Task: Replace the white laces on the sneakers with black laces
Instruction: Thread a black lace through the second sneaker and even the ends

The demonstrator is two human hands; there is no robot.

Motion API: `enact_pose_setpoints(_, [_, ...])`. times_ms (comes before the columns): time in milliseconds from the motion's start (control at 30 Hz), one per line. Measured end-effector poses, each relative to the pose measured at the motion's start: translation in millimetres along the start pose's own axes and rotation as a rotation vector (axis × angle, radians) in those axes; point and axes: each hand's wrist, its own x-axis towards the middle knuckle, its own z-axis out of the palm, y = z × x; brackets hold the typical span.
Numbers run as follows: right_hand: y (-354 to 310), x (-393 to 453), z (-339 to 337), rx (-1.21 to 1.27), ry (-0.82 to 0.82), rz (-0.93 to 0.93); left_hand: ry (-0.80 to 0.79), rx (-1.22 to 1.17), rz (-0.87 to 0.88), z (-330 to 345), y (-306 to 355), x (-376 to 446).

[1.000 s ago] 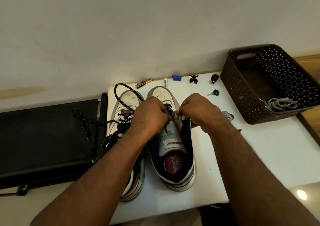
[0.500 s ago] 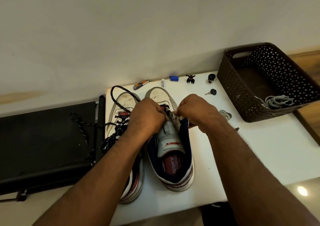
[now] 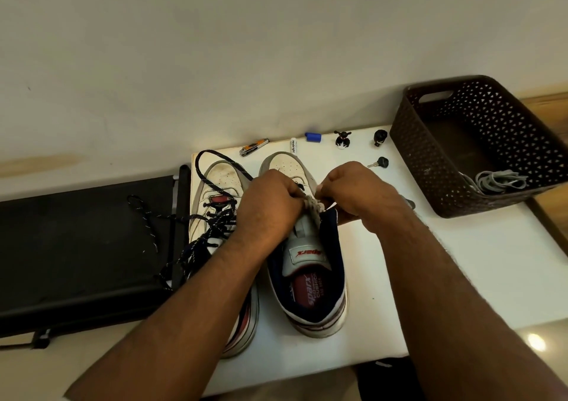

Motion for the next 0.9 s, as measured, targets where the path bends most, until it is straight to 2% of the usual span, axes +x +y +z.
enact_pose_setpoints(100, [3,0,0,-0.067,-0.044,-0.08,0.002,0.048,0.014,0,-2,0])
enact_pose_setpoints(267, [8,6,-4,-0.207,-0.016,-0.138,-0.008,0.128,0.029,-3,-1,2])
enact_pose_setpoints(300, [13,8,-12,-0.229,0.023,-0.116,-0.009,0.138,0.033,-5,-1,1])
enact_pose_setpoints(400, [31,14,-49,-0.421,0.359,-0.001,-0.016,0.169,0.054,-10,-4,0])
enact_pose_setpoints(467, [37,7,-58,-0.59,0.494,0.056,-0.009,0.172,0.067,-13,-4,1])
enact_pose_setpoints(533, [34,4,-49,-0.668,0.444,-0.029,-0.024,0.179,0.066,-13,-2,2])
enact_pose_setpoints(633, [15,-1,-12,-0.549,0.15,-0.282,-0.055,0.226,0.124,-10,2,3])
enact_pose_setpoints(667, [11,1,0,-0.55,0.079,-0.318,-0.06,0.24,0.15,-10,3,4])
enact_pose_setpoints(733, [10,10,10,-0.576,0.06,-0.302,-0.085,0.236,0.19,-11,3,6])
enact_pose_setpoints(800, [14,15,-4,-0.525,0.156,-0.203,-0.11,0.194,0.206,-14,1,7])
enact_pose_setpoints(900, [29,12,-42,-0.547,0.505,-0.013,-0.104,0.172,0.204,-16,0,7])
